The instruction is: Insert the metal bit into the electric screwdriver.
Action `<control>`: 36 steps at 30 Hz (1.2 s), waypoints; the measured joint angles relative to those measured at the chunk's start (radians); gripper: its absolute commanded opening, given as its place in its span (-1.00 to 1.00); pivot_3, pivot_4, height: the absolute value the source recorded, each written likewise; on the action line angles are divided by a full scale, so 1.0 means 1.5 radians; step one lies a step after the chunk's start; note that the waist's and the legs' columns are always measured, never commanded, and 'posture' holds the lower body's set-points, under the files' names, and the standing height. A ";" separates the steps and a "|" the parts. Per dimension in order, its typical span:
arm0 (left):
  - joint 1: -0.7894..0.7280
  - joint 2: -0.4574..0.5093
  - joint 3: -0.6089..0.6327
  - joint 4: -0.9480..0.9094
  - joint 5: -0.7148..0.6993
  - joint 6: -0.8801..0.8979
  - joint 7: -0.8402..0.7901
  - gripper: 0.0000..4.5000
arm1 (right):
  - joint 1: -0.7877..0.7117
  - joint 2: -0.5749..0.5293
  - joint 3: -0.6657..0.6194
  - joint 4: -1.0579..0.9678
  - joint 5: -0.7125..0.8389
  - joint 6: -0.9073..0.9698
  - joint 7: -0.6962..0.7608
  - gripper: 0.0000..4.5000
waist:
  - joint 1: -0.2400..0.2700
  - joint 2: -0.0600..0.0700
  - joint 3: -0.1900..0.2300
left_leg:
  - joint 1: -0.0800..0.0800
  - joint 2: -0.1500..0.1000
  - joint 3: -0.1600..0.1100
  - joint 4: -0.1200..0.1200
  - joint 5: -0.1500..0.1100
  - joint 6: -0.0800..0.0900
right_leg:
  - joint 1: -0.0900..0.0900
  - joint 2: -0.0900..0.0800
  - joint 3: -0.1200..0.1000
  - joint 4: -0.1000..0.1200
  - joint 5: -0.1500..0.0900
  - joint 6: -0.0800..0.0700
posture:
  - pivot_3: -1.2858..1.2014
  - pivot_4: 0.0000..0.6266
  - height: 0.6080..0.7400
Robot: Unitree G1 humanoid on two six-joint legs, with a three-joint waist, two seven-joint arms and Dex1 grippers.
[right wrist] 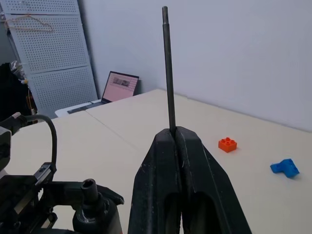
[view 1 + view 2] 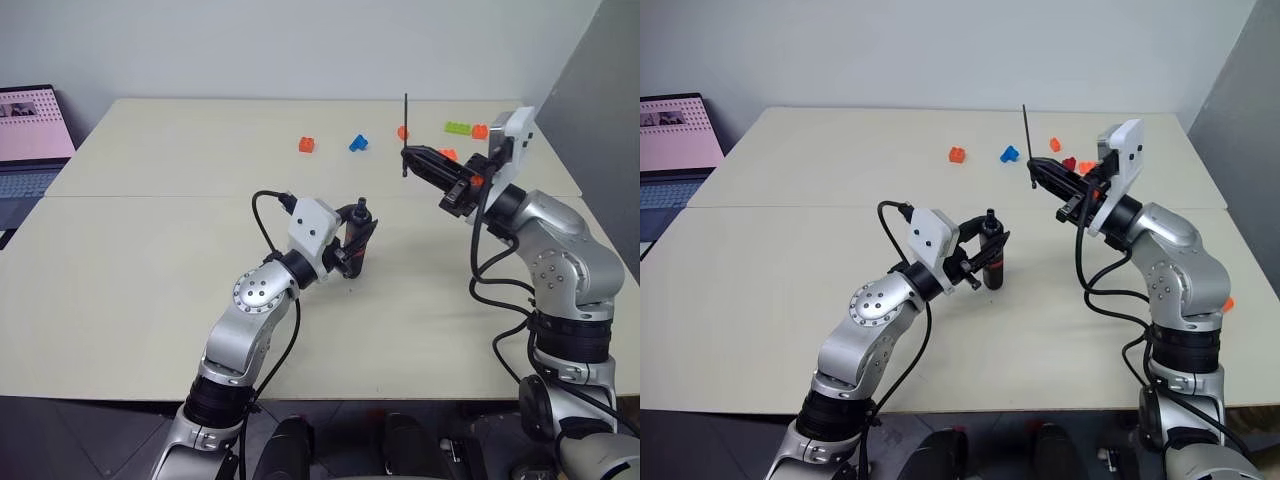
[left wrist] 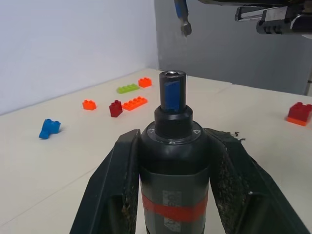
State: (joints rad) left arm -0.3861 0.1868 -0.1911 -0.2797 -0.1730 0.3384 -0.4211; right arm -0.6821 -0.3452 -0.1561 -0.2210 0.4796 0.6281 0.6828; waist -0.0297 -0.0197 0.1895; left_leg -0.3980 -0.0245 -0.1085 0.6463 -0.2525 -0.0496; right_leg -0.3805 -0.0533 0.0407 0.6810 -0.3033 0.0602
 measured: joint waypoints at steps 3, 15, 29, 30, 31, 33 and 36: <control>0.000 -0.024 0.000 0.011 0.016 -0.010 0.028 -0.27 | -0.005 0.021 0.017 -0.004 -0.017 -0.028 -0.036 -1.00 | 0.000 0.000 0.000 | 0.000 0.000 0.000 0.000 0.000 0.000 | 0.000 0.000 0.000 0.000 0.000 0.000 | 0.03 -0.52 1.00; -0.005 -0.045 0.001 0.025 0.035 -0.016 0.053 -0.27 | -0.006 0.044 0.041 -0.012 0.003 -0.037 -0.066 -1.00 | 0.000 0.000 0.000 | 0.000 0.000 0.000 0.000 0.000 0.000 | 0.000 0.000 0.000 0.000 0.000 0.000 | 0.03 -0.52 1.00; -0.052 0.050 0.041 -0.001 -0.135 0.081 -0.129 -0.27 | 0.005 -0.035 0.014 -0.063 0.139 0.000 0.020 -1.00 | -0.001 0.000 0.000 | 0.000 0.000 0.000 0.000 -0.001 0.002 | 0.000 0.000 -0.001 0.000 0.000 0.000 | 0.03 -0.52 1.00; -0.058 0.062 0.044 -0.002 -0.148 0.089 -0.143 -0.27 | 0.010 -0.044 0.005 -0.066 0.156 0.005 0.030 -1.00 | -0.001 0.000 0.000 | 0.000 0.000 0.000 0.000 -0.001 0.002 | 0.000 0.000 0.000 0.000 0.000 0.000 | 0.03 -0.52 1.00; -0.060 0.071 0.047 -0.002 -0.155 0.093 -0.156 -0.27 | 0.016 -0.050 -0.003 -0.069 0.173 0.011 0.038 -1.00 | -0.001 0.000 0.000 | 0.000 0.000 0.000 0.000 -0.001 0.002 | 0.000 0.000 0.000 0.000 0.000 0.000 | 0.03 -0.52 1.00; -0.058 0.095 0.047 -0.001 -0.162 0.094 -0.184 -0.27 | 0.030 -0.051 -0.021 -0.070 0.219 0.028 0.046 -1.00 | -0.003 0.000 0.000 | 0.000 0.000 0.000 0.000 -0.001 0.002 | 0.000 0.000 0.000 0.000 0.000 0.000 | 0.03 -0.52 1.00; -0.054 0.105 0.035 0.006 -0.162 0.090 -0.212 -0.27 | 0.032 -0.062 -0.019 -0.070 0.254 0.045 0.068 -1.00 | -0.002 0.000 0.000 | 0.000 0.000 0.000 0.000 -0.001 0.002 | 0.000 0.000 0.000 0.000 0.000 0.000 | 0.03 -0.52 1.00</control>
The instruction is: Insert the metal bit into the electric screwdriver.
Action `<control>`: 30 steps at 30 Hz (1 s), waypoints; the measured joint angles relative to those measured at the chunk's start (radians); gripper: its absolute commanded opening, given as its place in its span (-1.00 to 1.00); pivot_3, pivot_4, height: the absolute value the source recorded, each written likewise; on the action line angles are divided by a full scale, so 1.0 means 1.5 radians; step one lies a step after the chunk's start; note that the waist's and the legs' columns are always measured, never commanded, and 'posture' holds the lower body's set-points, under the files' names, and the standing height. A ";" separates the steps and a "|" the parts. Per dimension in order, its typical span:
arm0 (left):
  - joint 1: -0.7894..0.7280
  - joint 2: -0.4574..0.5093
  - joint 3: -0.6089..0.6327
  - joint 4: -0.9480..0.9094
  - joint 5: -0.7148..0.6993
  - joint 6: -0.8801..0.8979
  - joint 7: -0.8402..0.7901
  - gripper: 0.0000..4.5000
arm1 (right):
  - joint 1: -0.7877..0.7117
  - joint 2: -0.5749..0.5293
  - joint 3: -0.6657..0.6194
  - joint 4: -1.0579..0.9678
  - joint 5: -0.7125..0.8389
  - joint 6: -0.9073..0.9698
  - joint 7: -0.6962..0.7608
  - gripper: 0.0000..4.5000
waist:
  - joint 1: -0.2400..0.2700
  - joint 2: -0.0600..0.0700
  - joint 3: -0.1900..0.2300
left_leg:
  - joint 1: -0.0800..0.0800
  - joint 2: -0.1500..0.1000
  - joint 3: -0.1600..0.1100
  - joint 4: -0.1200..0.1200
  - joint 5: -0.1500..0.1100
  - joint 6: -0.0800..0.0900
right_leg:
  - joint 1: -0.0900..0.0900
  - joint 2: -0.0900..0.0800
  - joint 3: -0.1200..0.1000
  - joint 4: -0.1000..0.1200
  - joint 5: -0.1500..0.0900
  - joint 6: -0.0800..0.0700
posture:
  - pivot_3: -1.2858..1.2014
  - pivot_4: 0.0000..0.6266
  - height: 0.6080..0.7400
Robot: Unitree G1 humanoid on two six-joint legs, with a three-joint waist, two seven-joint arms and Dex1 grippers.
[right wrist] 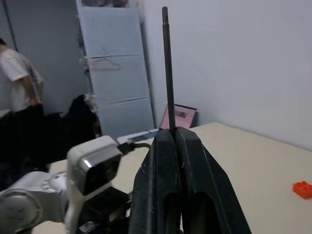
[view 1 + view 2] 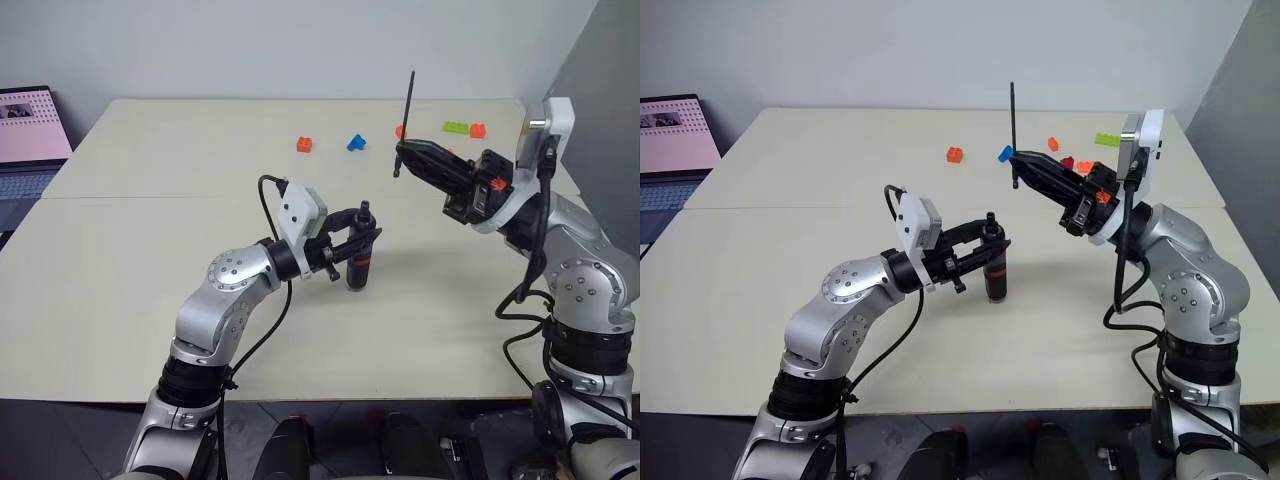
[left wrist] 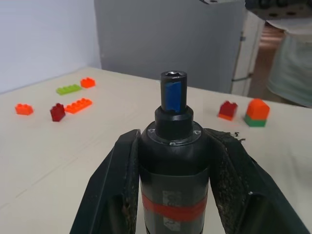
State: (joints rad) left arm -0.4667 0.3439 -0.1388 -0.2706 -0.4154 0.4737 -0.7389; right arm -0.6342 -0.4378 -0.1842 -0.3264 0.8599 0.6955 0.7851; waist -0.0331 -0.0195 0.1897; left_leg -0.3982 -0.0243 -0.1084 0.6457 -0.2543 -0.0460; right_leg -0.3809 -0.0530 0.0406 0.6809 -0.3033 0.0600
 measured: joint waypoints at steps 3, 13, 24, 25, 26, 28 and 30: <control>0.003 0.003 -0.009 0.009 0.005 -0.013 -0.013 -0.27 | 0.000 -0.010 0.007 0.001 0.008 0.003 0.012 -1.00 | 0.001 0.000 0.000 | 0.000 0.000 0.000 0.000 0.000 0.000 | 0.000 0.000 0.000 0.000 0.000 0.000 | 0.03 -0.52 1.00; 0.018 0.008 -0.010 0.022 0.025 -0.069 -0.037 -0.27 | -0.004 -0.011 0.055 0.047 -0.012 -0.030 0.068 -1.00 | 0.001 0.000 0.000 | 0.000 0.000 0.000 0.000 0.000 0.000 | 0.000 0.000 0.000 0.000 0.000 0.000 | 0.03 -0.52 1.00; 0.020 0.015 -0.009 0.022 0.026 -0.074 -0.040 -0.27 | -0.006 0.012 0.111 0.110 -0.069 -0.102 0.128 -1.00 | 0.000 0.000 0.000 | 0.000 0.000 -0.001 0.000 0.000 0.000 | 0.000 0.000 0.000 0.000 0.000 0.000 | 0.03 -0.52 1.00; 0.020 0.015 -0.010 0.022 0.026 -0.074 -0.040 -0.27 | -0.006 0.013 0.113 0.114 -0.073 -0.107 0.132 -1.00 | 0.000 0.000 0.000 | 0.000 0.000 -0.001 0.000 0.000 0.000 | 0.000 0.000 0.000 0.000 0.000 0.000 | 0.03 -0.52 1.00; 0.020 0.016 -0.009 0.022 0.026 -0.074 -0.040 -0.27 | -0.006 0.013 0.114 0.118 -0.077 -0.110 0.135 -1.00 | 0.000 0.000 0.000 | 0.001 0.000 -0.001 0.000 0.000 0.000 | 0.000 0.000 0.000 0.000 0.000 0.000 | 0.03 -0.52 1.00; 0.020 0.016 -0.009 0.022 0.025 -0.074 -0.040 -0.27 | -0.006 0.014 0.116 0.119 -0.084 -0.116 0.143 -1.00 | 0.000 0.000 0.000 | 0.001 0.000 -0.001 0.000 0.000 0.000 | 0.000 0.000 0.000 0.000 0.000 0.000 | 0.03 -0.52 1.00; 0.020 0.016 -0.009 0.022 0.025 -0.074 -0.040 -0.27 | -0.006 0.016 0.117 0.122 -0.089 -0.122 0.146 -1.00 | 0.000 0.000 0.000 | 0.001 0.000 -0.001 0.000 0.000 0.000 | 0.000 0.000 0.000 0.000 0.000 0.000 | 0.03 -0.52 1.00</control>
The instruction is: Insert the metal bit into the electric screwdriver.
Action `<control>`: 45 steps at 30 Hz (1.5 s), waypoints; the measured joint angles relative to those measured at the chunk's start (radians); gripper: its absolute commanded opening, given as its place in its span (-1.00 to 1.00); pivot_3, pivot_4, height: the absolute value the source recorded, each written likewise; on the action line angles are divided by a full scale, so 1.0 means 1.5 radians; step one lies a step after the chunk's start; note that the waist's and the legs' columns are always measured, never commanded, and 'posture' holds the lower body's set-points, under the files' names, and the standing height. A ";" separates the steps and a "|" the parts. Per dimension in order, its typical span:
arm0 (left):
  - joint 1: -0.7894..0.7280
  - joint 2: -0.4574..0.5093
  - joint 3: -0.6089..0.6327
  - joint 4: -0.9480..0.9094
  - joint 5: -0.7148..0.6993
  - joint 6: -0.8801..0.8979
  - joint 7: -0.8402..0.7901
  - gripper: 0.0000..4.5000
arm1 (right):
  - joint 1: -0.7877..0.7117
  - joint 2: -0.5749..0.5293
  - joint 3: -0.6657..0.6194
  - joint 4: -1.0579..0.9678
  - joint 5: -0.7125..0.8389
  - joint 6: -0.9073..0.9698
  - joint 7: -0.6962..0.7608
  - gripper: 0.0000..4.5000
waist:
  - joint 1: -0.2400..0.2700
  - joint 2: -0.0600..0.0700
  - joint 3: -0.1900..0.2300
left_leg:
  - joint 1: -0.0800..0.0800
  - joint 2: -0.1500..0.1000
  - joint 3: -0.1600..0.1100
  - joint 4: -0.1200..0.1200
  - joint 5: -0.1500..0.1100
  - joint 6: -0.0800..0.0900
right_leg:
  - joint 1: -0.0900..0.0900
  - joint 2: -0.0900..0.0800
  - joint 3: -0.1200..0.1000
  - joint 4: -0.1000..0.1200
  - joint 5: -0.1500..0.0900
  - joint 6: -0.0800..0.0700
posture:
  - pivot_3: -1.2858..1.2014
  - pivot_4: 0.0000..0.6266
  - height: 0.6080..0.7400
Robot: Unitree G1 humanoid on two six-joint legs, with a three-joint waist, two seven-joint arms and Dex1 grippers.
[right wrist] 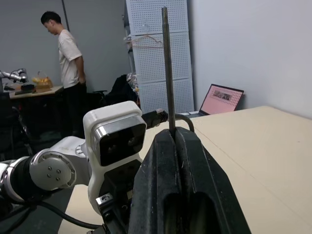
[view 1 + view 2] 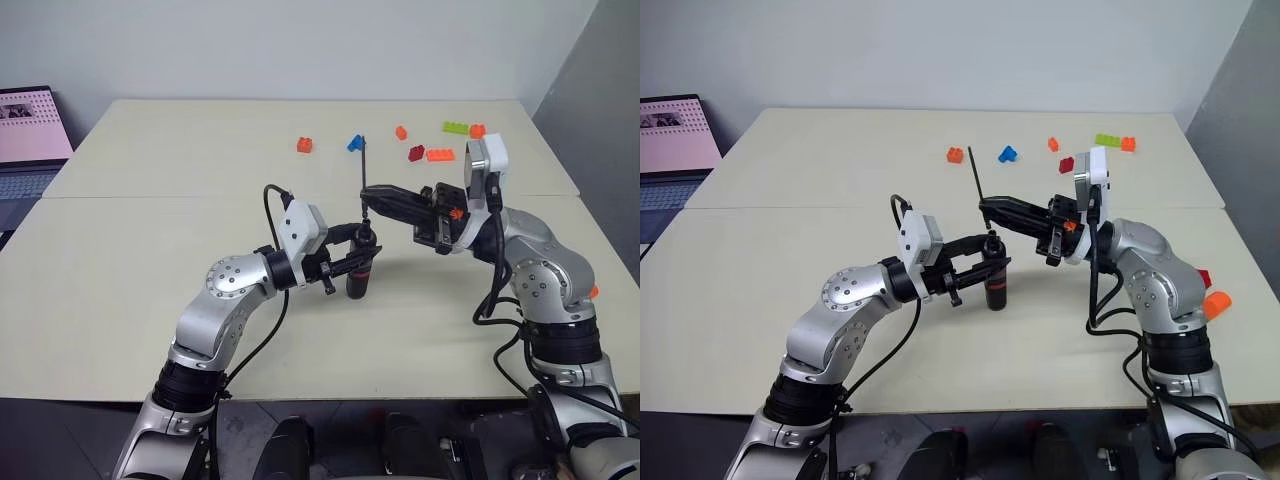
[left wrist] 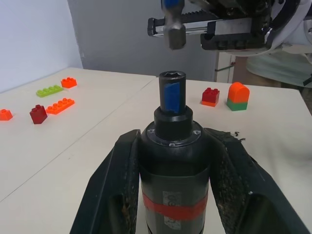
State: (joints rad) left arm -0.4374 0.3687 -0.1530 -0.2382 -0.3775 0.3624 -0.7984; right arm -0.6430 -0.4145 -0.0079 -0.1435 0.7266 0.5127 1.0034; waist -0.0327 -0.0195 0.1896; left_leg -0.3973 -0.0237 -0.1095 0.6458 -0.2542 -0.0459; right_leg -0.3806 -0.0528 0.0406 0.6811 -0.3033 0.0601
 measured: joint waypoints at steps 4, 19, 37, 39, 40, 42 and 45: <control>0.000 0.000 0.000 0.000 0.000 0.000 0.000 -0.27 | 0.000 0.000 0.001 0.002 -0.003 -0.004 0.003 -1.00 | 0.000 0.000 0.000 | 0.000 0.000 0.000 0.000 0.000 0.000 | 0.000 0.000 0.000 0.000 0.000 0.000 | 0.03 -0.52 1.00; 0.004 0.005 0.000 -0.006 -0.001 0.001 0.001 -0.27 | 0.005 0.001 0.008 0.021 -0.025 -0.025 0.028 -1.00 | 0.000 0.000 0.000 | 0.000 0.000 0.000 0.000 0.000 0.000 | 0.000 0.000 0.000 0.000 0.000 0.000 | 0.03 -0.52 1.00; 0.008 0.010 0.000 -0.011 -0.001 0.000 0.000 -0.27 | 0.012 -0.013 0.004 0.018 -0.018 -0.023 0.036 -1.00 | 0.000 0.000 0.000 | 0.001 0.000 0.000 0.000 0.000 0.000 | 0.001 0.000 0.000 0.000 0.000 0.000 | 0.03 -0.52 1.00; 0.008 0.011 0.000 -0.011 -0.001 0.000 0.000 -0.27 | 0.018 -0.019 0.001 0.013 -0.015 -0.020 0.039 -1.00 | 0.000 0.000 0.000 | 0.001 0.000 0.000 0.000 0.000 0.000 | 0.001 0.000 0.000 0.000 0.000 0.000 | 0.03 -0.52 1.00; 0.008 0.011 0.000 -0.011 -0.001 0.000 0.000 -0.27 | 0.019 -0.024 -0.001 0.011 -0.013 -0.017 0.040 -1.00 | 0.000 0.000 0.000 | 0.001 0.000 0.000 0.000 0.000 0.000 | 0.001 0.000 0.000 0.000 0.000 0.000 | 0.03 -0.52 1.00; 0.008 0.012 0.000 -0.011 -0.001 0.000 0.000 -0.27 | 0.020 -0.028 -0.001 0.009 -0.012 -0.016 0.041 -1.00 | 0.000 0.000 0.000 | 0.001 0.000 0.000 0.000 0.000 0.000 | 0.001 0.000 0.000 0.000 0.000 0.000 | 0.03 -0.52 1.00; 0.008 0.013 0.000 -0.011 -0.001 -0.001 -0.001 -0.27 | 0.021 -0.029 -0.001 0.008 -0.012 -0.016 0.041 -1.00 | 0.000 0.000 0.000 | 0.001 0.000 0.000 0.000 0.000 0.000 | 0.001 0.000 0.000 0.000 0.000 0.000 | 0.03 -0.52 1.00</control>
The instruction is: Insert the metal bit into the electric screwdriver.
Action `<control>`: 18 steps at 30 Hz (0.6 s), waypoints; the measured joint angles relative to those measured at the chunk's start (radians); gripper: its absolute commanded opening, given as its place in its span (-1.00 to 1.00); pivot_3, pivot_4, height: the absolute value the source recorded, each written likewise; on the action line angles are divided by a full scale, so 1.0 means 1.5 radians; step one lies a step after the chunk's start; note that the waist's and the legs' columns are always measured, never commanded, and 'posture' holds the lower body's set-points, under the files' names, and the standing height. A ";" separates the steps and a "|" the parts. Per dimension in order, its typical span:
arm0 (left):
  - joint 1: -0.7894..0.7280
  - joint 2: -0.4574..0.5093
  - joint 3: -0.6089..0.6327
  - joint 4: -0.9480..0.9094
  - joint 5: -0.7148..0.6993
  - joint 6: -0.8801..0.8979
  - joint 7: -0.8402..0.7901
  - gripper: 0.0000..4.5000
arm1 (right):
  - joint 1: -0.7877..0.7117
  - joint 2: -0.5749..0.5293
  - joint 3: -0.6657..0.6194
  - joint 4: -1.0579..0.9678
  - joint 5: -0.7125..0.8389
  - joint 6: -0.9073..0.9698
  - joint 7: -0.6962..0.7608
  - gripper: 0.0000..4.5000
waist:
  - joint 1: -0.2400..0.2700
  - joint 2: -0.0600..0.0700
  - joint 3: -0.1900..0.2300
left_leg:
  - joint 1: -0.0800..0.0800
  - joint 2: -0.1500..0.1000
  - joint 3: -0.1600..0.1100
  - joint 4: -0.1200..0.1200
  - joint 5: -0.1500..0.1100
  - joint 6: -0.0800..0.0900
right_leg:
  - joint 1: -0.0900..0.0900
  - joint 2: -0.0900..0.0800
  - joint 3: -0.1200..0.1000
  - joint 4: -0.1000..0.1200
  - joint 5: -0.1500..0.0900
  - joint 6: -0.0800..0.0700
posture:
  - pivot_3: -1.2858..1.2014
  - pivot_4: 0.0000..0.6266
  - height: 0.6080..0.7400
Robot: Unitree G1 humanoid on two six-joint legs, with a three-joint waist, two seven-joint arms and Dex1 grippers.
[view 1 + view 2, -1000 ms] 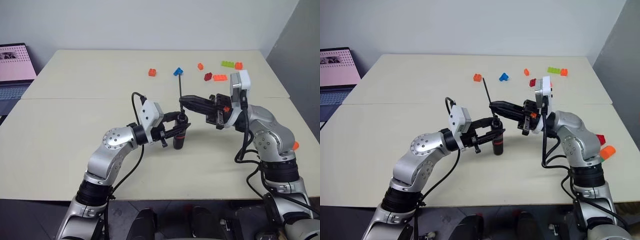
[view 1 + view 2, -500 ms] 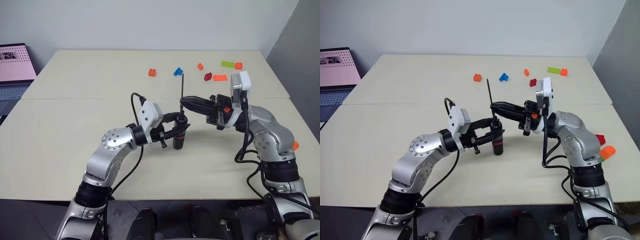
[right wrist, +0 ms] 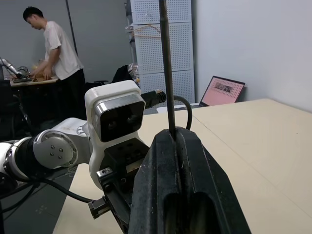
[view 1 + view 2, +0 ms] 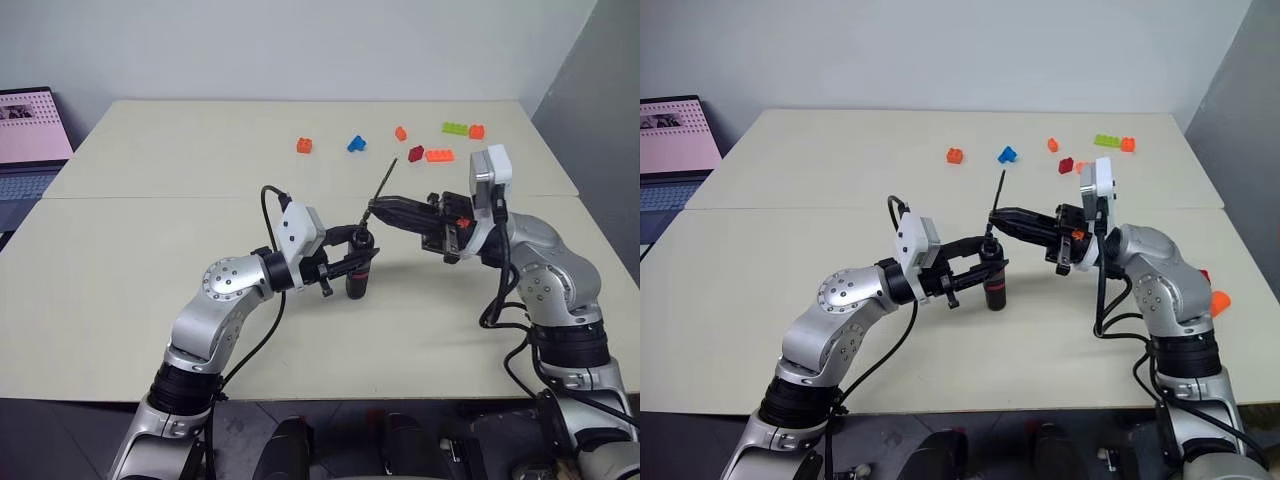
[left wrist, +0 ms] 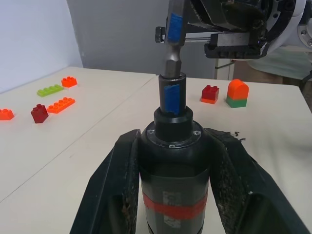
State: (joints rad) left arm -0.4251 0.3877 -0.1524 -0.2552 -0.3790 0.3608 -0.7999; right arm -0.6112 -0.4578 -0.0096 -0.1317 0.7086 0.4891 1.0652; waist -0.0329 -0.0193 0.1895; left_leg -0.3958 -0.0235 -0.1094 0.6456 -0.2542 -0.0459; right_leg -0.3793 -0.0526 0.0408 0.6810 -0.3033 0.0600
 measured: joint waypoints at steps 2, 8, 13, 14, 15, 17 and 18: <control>0.000 0.001 0.000 0.000 0.000 -0.001 -0.001 -0.27 | 0.000 0.000 0.000 -0.002 0.000 0.001 0.000 -1.00 | 0.000 0.000 0.000 | 0.000 0.000 0.000 0.000 0.000 0.000 | 0.000 0.000 0.000 0.000 0.000 0.000 | 0.03 -0.52 1.00; 0.000 0.003 0.000 0.000 0.000 -0.003 -0.007 -0.27 | -0.001 -0.002 0.000 -0.008 0.002 0.011 -0.001 -1.00 | 0.000 0.000 0.000 | 0.000 0.000 0.000 0.000 0.000 0.000 | 0.000 0.000 0.000 0.000 0.000 0.000 | 0.03 -0.52 1.00; 0.000 0.003 0.000 0.003 0.001 -0.010 -0.012 -0.27 | -0.004 -0.006 0.000 -0.009 0.002 0.018 0.001 -1.00 | 0.000 0.000 0.000 | 0.000 0.000 0.000 0.000 0.000 0.000 | 0.000 0.000 0.000 0.000 0.000 0.000 | 0.03 -0.52 1.00; 0.000 0.003 -0.001 0.003 0.001 -0.012 -0.012 -0.27 | -0.005 -0.008 0.000 -0.009 0.002 0.019 0.002 -1.00 | 0.000 0.000 0.000 | 0.000 0.000 0.000 0.000 0.000 0.000 | 0.000 0.000 0.000 0.000 0.000 0.000 | 0.03 -0.52 1.00; 0.000 0.003 -0.001 0.004 0.001 -0.012 -0.012 -0.27 | -0.006 -0.010 0.000 -0.009 0.002 0.020 0.002 -1.00 | 0.000 0.000 0.000 | 0.000 0.000 0.000 0.000 0.000 0.000 | 0.000 0.000 0.000 0.000 0.000 0.000 | 0.03 -0.52 1.00; 0.000 0.003 -0.001 0.005 0.001 -0.013 -0.012 -0.27 | -0.007 -0.015 0.001 -0.009 0.002 0.022 0.004 -1.00 | 0.000 0.000 0.000 | 0.000 0.000 0.000 0.000 0.000 0.000 | 0.000 0.000 0.000 0.000 0.000 0.000 | 0.03 -0.52 1.00; 0.000 0.003 -0.001 0.005 0.001 -0.014 -0.012 -0.27 | -0.007 -0.018 0.001 -0.011 0.001 0.022 0.005 -1.00 | 0.000 0.000 0.000 | 0.000 0.000 0.000 0.000 0.000 0.000 | 0.000 0.000 0.000 0.000 0.000 0.000 | 0.03 -0.52 1.00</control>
State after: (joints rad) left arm -0.4248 0.3928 -0.1543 -0.2472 -0.3771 0.3398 -0.8183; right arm -0.6218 -0.4843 -0.0080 -0.1479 0.7106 0.5215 1.0720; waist -0.0327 -0.0193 0.1895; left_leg -0.3959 -0.0234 -0.1094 0.6456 -0.2542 -0.0459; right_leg -0.3793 -0.0527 0.0408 0.6808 -0.3033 0.0600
